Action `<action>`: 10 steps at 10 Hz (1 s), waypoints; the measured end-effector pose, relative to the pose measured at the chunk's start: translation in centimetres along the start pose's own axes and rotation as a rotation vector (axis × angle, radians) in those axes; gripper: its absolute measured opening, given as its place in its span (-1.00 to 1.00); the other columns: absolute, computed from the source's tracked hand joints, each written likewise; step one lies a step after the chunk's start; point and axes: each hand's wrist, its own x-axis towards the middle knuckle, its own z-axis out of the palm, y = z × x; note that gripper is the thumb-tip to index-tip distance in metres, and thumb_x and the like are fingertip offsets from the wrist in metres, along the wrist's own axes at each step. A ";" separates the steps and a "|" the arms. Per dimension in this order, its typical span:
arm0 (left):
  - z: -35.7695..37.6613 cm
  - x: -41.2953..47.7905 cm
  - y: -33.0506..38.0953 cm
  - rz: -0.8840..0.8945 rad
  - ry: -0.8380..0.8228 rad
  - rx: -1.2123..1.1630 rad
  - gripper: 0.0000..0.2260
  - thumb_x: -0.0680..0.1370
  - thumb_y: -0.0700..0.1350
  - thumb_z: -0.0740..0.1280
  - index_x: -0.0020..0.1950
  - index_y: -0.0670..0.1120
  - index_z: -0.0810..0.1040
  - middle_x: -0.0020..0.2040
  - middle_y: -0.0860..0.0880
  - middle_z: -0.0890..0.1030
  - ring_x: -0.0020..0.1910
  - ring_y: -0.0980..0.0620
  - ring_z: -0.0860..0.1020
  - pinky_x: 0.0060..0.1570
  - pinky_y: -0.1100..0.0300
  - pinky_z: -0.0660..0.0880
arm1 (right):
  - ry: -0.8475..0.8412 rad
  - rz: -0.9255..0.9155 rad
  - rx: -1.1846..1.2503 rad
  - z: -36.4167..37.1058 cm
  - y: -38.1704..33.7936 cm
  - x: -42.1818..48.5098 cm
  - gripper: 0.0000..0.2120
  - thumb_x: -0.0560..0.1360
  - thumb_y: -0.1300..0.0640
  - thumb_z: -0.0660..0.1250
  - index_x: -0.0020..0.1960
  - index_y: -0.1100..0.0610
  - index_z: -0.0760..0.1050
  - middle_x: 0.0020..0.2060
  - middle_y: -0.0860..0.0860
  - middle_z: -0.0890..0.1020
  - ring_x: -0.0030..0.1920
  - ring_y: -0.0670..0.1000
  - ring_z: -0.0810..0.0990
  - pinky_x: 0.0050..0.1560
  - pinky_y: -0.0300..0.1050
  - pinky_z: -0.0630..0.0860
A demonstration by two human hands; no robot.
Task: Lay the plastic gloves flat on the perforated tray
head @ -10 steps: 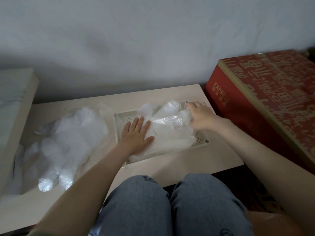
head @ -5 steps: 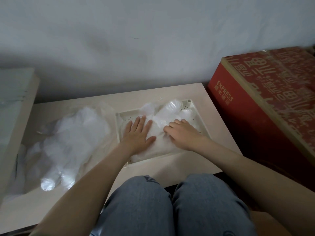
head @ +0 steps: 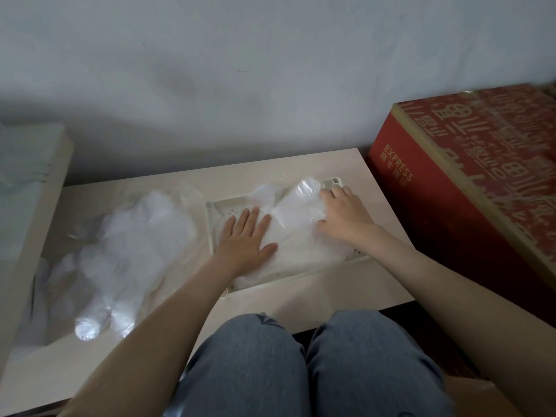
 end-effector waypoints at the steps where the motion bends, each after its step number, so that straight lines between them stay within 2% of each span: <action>1: 0.0 0.1 0.0 -0.002 -0.006 0.000 -0.39 0.62 0.26 -0.13 0.56 0.04 -0.27 0.56 -0.06 -0.32 0.53 -0.05 -0.31 0.47 -0.03 -0.29 | -0.019 -0.003 0.025 0.4 -0.1 0.9 -0.48 0.47 0.06 0.32 0.37 0.12 0.28 0.31 0.11 0.33 0.37 0.18 0.22 0.23 -0.04 0.26; 2: 0.1 0.1 0.0 -0.002 -0.002 0.004 -0.39 0.61 0.26 -0.13 0.56 0.03 -0.27 0.56 -0.06 -0.31 0.53 -0.05 -0.31 0.48 -0.03 -0.29 | 0.061 -0.027 0.045 0.8 -0.1 1.5 -0.74 0.49 0.21 0.26 0.17 0.15 0.48 0.21 0.10 0.40 0.34 0.19 0.25 0.13 -0.09 0.25; 3: 0.1 0.0 0.0 -0.001 0.000 0.012 -0.39 0.62 0.25 -0.13 0.56 0.03 -0.28 0.56 -0.06 -0.31 0.53 -0.05 -0.31 0.47 -0.02 -0.30 | 0.238 -0.100 0.147 0.6 -0.3 1.5 -0.92 0.46 0.31 0.29 -0.11 0.25 0.57 -0.06 0.18 0.52 0.05 0.27 0.45 -0.07 0.01 0.35; 4: 0.1 0.1 0.1 -0.005 0.008 0.008 -0.39 0.61 0.26 -0.14 0.56 0.03 -0.27 0.56 -0.06 -0.31 0.53 -0.04 -0.31 0.48 -0.02 -0.29 | 0.336 -0.076 0.233 0.2 -0.1 1.7 -0.91 0.52 0.28 0.27 -0.12 0.28 0.52 -0.16 0.19 0.51 -0.10 0.23 0.47 -0.21 0.03 0.37; 5: 0.2 0.0 0.1 -0.007 0.018 0.007 -0.39 0.62 0.26 -0.13 0.57 0.03 -0.26 0.56 -0.06 -0.31 0.53 -0.04 -0.31 0.48 -0.03 -0.29 | 0.297 -0.017 0.302 -0.6 0.3 1.7 -0.82 0.62 0.16 0.11 0.02 0.24 0.42 -0.14 0.13 0.51 -0.15 0.15 0.43 -0.24 0.01 0.35; 7: 0.0 -0.2 0.1 -0.006 0.013 0.010 -0.38 0.62 0.26 -0.14 0.56 0.02 -0.29 0.56 -0.06 -0.32 0.53 -0.05 -0.30 0.48 -0.03 -0.29 | 0.270 0.068 0.507 -0.8 0.9 2.1 -0.84 0.61 0.17 0.10 -0.09 0.19 0.39 -0.34 0.08 0.51 -0.27 0.14 0.46 -0.30 0.01 0.34; 8: 0.0 -0.2 0.2 -0.011 0.015 0.021 -0.38 0.61 0.26 -0.14 0.56 0.03 -0.30 0.55 -0.06 -0.32 0.53 -0.06 -0.31 0.47 -0.04 -0.29 | 0.229 0.146 0.589 -0.6 1.3 2.1 -0.78 0.60 0.17 0.09 -0.20 0.21 0.34 -0.36 0.06 0.50 -0.26 0.15 0.46 -0.30 0.00 0.32; 9: 0.0 -0.2 0.3 -0.013 0.020 0.024 -0.38 0.61 0.26 -0.14 0.56 0.03 -0.30 0.56 -0.07 -0.31 0.53 -0.07 -0.29 0.47 -0.04 -0.28 | 0.113 0.201 0.675 -0.5 1.8 2.1 -0.75 0.59 0.15 0.10 -0.02 0.25 0.52 -0.12 0.14 0.61 -0.10 0.16 0.56 -0.11 0.00 0.47; 10: 0.0 -0.3 0.2 -0.009 0.027 0.034 -0.38 0.61 0.26 -0.14 0.56 0.04 -0.29 0.56 -0.08 -0.30 0.54 -0.08 -0.28 0.48 -0.05 -0.27 | -0.121 0.102 0.684 -0.6 2.0 1.6 -0.78 0.58 0.08 0.18 -0.14 0.06 0.56 -0.25 -0.01 0.53 -0.20 0.01 0.51 -0.24 -0.21 0.38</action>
